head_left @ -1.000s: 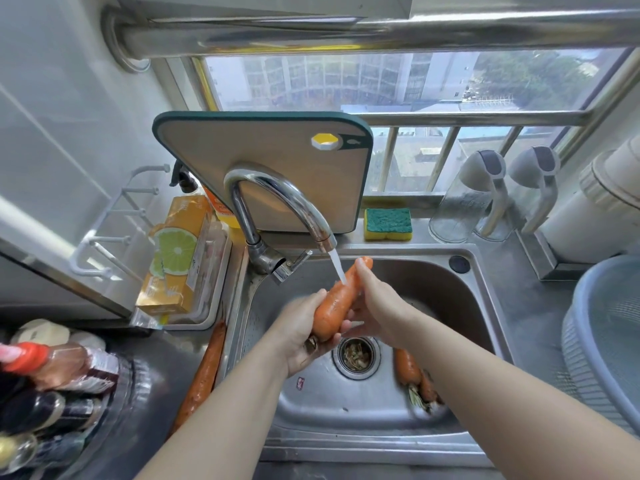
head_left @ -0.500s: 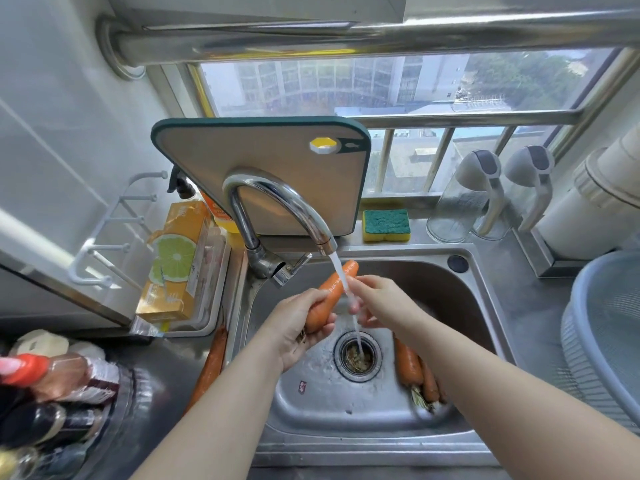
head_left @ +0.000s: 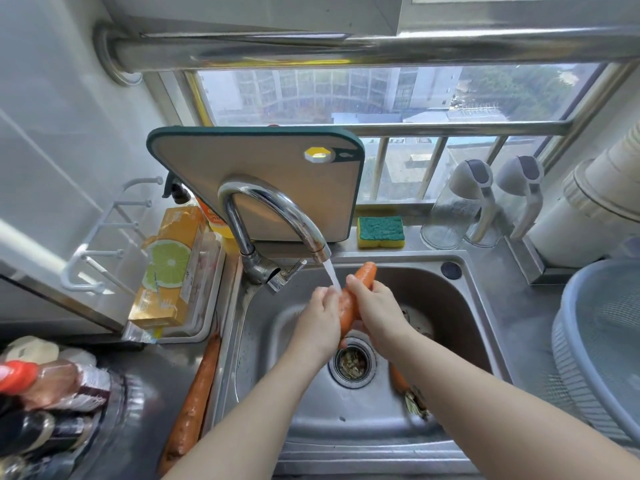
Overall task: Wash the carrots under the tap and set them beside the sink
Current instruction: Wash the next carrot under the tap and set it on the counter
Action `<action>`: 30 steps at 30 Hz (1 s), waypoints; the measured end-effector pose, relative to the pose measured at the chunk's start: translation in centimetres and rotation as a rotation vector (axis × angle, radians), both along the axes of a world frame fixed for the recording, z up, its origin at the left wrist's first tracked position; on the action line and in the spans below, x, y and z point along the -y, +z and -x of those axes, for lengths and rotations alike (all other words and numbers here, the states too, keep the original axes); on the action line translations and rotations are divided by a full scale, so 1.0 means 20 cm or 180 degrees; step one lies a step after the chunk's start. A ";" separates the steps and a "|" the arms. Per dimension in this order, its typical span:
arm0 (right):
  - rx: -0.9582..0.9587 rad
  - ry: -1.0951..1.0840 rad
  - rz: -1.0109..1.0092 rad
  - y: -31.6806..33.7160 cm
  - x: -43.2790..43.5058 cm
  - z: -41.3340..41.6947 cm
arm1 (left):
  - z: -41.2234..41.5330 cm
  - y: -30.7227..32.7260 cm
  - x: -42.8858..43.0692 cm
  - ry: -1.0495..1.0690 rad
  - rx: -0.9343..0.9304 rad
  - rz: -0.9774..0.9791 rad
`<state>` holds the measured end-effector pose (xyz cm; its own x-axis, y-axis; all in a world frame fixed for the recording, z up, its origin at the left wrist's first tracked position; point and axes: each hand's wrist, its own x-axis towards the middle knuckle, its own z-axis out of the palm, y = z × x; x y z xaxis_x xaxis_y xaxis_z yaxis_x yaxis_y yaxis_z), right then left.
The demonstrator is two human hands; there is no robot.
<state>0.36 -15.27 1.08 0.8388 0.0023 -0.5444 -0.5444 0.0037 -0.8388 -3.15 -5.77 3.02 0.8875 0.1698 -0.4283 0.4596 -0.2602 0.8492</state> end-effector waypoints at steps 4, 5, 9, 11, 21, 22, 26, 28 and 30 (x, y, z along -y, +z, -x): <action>0.0022 0.0427 -0.0911 0.03 0.01 0.02 | -0.01 -0.01 -0.05 0.0072 0.0014 -0.0213; 0.0058 0.0524 -0.0914 0.03 0.02 0.01 | -0.02 -0.01 -0.06 0.0113 -0.0019 -0.0178; 0.0309 0.0305 -0.0287 0.01 0.02 -0.01 | -0.02 -0.01 -0.04 0.0082 0.0014 -0.0129; 0.0286 0.0176 -0.0133 -0.01 0.01 -0.01 | -0.01 -0.02 -0.03 0.0031 0.0030 -0.0244; -0.0250 0.0760 -0.1541 0.07 0.07 -0.03 | 0.00 0.00 -0.06 -0.0010 0.0063 -0.0385; -0.0227 0.0720 -0.1563 0.07 0.06 -0.03 | -0.01 0.00 -0.07 -0.0005 0.0079 -0.0392; 0.0126 0.0494 -0.0853 0.07 0.00 -0.03 | -0.01 0.01 -0.05 -0.0127 0.0458 -0.0795; 0.0136 0.0553 -0.0850 0.07 -0.01 -0.04 | 0.00 0.01 -0.06 -0.0160 0.0497 -0.0856; 0.0023 0.0758 -0.1160 0.08 0.00 -0.05 | 0.00 0.02 -0.07 -0.0076 0.0359 -0.0705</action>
